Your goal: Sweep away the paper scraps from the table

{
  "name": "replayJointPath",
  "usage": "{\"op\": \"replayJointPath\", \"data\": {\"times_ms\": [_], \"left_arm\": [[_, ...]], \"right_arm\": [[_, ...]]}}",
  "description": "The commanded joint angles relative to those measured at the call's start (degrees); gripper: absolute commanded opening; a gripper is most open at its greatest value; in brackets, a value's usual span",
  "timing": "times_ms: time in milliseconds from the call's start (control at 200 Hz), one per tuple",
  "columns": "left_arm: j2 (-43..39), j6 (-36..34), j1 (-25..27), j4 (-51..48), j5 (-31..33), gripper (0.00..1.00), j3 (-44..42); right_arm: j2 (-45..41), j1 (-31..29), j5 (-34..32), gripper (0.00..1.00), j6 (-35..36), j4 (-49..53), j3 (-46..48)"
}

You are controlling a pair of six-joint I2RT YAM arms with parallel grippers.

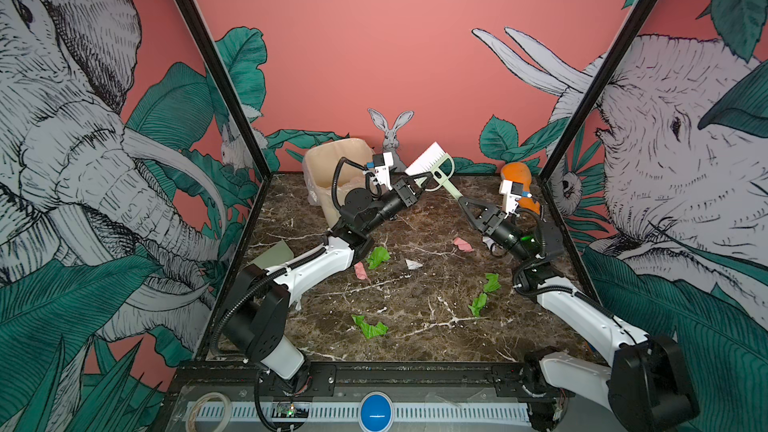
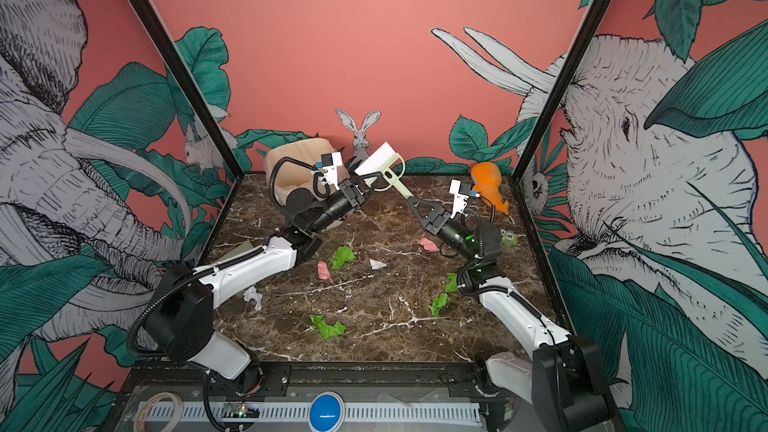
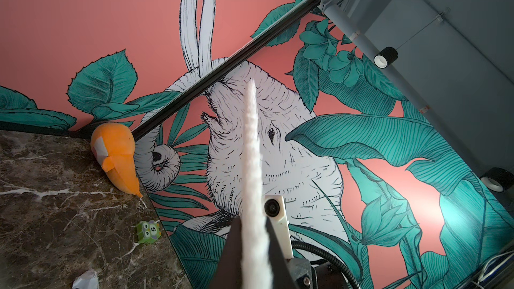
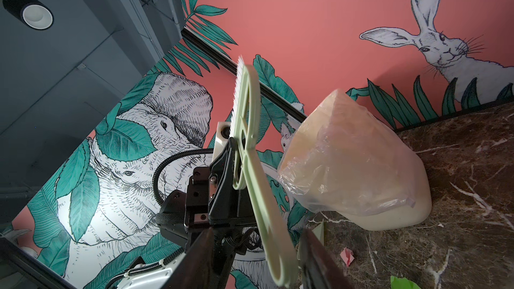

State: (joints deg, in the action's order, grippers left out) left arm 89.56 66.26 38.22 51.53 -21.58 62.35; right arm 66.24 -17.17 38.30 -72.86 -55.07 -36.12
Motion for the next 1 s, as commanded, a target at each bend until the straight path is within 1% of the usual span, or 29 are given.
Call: {"op": "replayJointPath", "data": {"times_ms": [0,345,995], "left_arm": [[-1.4,0.3,0.3,0.5,-0.5,0.00,1.6],[-2.0,-0.2,0.3,-2.2,-1.3,0.00,1.5],[-1.2,-0.9,0.3,-4.7,-2.5,0.00,2.5]], "right_arm": [[-0.6,0.4,1.2,0.46,-0.2,-4.2,-2.1],[-0.9,0.9,2.2,0.34,0.0,-2.7,-2.9],[-1.0,0.9,3.0,0.21,0.2,-1.5,-3.4]]}}
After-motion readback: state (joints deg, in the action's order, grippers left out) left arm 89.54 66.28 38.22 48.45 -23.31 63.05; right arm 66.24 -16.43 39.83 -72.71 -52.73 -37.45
